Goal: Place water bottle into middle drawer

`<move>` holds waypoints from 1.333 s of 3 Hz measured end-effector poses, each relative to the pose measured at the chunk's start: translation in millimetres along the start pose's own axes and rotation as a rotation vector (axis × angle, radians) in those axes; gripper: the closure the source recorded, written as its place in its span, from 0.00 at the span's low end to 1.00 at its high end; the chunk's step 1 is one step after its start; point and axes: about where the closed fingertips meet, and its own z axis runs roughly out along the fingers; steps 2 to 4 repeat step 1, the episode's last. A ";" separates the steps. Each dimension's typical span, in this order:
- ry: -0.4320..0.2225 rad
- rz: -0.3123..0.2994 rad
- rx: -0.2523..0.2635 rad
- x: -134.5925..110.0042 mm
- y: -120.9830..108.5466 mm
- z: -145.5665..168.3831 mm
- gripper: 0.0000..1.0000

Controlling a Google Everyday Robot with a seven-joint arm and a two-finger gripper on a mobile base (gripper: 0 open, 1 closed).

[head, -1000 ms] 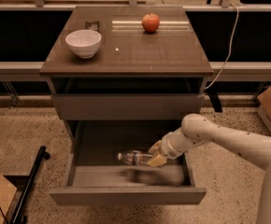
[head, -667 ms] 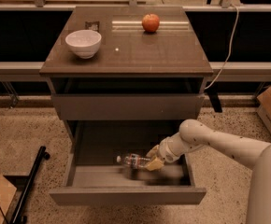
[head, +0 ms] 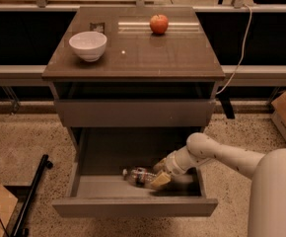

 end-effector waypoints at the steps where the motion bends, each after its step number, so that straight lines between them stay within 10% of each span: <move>1: 0.001 -0.001 -0.002 -0.2 1.1 1.0 0.00; 4: 0.001 -0.001 -0.002 -0.2 1.1 1.0 0.00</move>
Offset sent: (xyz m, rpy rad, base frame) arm 0.0000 0.0000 0.0000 0.0000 0.0000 0.0000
